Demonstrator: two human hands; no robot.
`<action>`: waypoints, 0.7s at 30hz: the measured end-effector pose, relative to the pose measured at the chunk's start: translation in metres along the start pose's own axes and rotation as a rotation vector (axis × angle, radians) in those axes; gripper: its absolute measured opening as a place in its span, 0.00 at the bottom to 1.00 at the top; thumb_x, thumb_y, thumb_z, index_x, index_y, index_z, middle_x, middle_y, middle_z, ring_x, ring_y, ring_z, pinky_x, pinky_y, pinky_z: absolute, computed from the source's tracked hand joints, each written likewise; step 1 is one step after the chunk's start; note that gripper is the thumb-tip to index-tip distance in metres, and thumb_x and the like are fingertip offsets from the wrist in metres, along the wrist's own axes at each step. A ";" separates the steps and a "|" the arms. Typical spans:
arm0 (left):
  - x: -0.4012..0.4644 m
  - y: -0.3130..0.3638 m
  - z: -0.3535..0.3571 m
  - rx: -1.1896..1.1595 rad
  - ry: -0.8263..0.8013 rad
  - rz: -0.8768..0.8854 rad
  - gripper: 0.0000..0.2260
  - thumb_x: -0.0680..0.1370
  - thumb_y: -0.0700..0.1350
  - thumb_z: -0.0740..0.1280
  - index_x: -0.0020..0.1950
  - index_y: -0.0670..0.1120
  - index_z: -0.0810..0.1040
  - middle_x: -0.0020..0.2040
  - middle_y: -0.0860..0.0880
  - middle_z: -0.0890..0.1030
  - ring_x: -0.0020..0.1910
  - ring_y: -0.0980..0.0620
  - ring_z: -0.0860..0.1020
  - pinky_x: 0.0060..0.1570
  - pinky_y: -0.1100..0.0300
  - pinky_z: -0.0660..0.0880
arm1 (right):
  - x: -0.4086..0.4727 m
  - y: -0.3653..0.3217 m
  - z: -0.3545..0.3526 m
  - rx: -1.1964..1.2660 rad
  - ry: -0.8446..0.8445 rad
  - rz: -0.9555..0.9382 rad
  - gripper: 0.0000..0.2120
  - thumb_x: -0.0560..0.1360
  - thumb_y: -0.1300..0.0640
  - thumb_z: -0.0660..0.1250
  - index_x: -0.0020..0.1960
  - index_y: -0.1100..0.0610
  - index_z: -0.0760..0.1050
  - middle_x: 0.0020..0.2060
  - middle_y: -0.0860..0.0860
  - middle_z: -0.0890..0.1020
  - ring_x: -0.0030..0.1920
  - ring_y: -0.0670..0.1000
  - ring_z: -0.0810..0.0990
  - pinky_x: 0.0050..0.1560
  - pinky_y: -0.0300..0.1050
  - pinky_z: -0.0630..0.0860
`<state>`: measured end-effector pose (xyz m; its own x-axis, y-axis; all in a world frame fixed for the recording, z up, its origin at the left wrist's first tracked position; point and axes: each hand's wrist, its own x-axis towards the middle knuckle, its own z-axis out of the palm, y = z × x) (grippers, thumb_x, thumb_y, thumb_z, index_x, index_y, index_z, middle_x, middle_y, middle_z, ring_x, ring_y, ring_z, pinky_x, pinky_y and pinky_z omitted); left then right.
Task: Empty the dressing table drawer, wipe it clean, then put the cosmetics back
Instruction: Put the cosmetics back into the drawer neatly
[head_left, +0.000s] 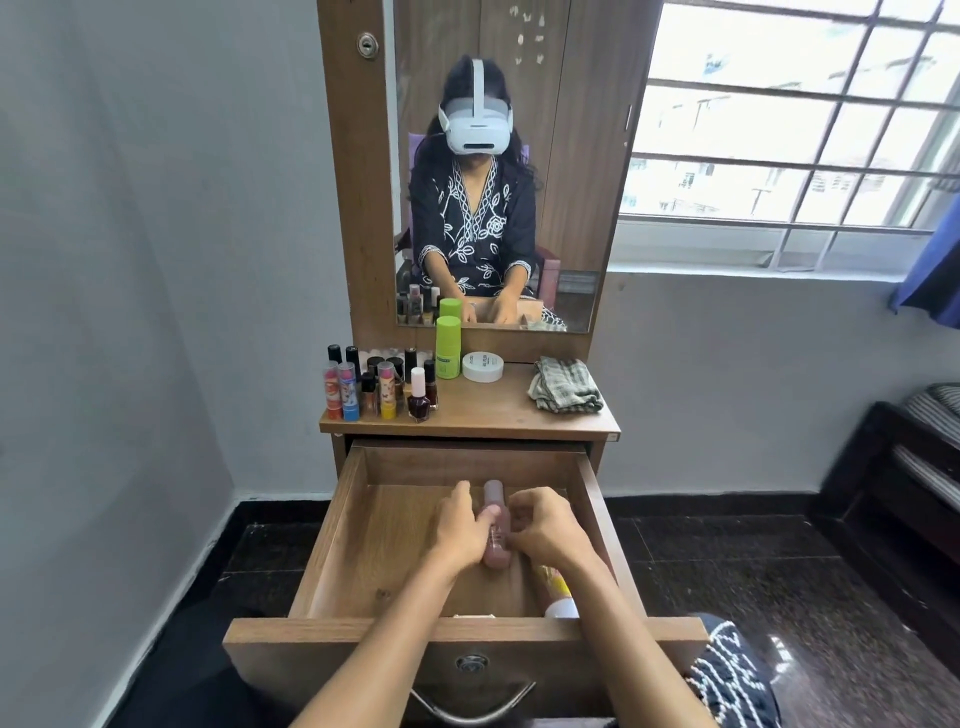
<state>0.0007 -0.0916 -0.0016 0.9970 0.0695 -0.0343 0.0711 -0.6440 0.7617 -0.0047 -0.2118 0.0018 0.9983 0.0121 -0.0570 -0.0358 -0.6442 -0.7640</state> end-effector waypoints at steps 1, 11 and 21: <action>-0.001 0.003 -0.003 -0.069 0.084 0.037 0.21 0.77 0.43 0.65 0.68 0.38 0.66 0.61 0.41 0.75 0.60 0.43 0.74 0.59 0.55 0.69 | -0.001 -0.002 -0.001 0.062 0.073 -0.019 0.14 0.71 0.63 0.71 0.56 0.57 0.78 0.52 0.52 0.80 0.50 0.48 0.80 0.47 0.36 0.75; 0.012 0.057 -0.069 -0.234 0.712 0.460 0.14 0.76 0.41 0.67 0.61 0.40 0.73 0.57 0.43 0.75 0.57 0.47 0.73 0.59 0.53 0.71 | 0.034 -0.061 -0.036 0.220 0.488 -0.363 0.15 0.72 0.68 0.66 0.55 0.56 0.78 0.52 0.51 0.81 0.52 0.46 0.79 0.55 0.35 0.76; 0.110 0.086 -0.120 0.262 0.514 0.301 0.30 0.75 0.53 0.66 0.74 0.49 0.59 0.73 0.46 0.65 0.74 0.44 0.56 0.72 0.48 0.52 | 0.113 -0.100 -0.040 -0.003 0.324 -0.260 0.24 0.71 0.59 0.69 0.67 0.53 0.70 0.65 0.54 0.70 0.65 0.54 0.71 0.66 0.47 0.69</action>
<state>0.1126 -0.0476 0.1379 0.8371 0.1712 0.5195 -0.1390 -0.8520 0.5048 0.1135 -0.1767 0.0976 0.9368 -0.0661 0.3436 0.2195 -0.6539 -0.7241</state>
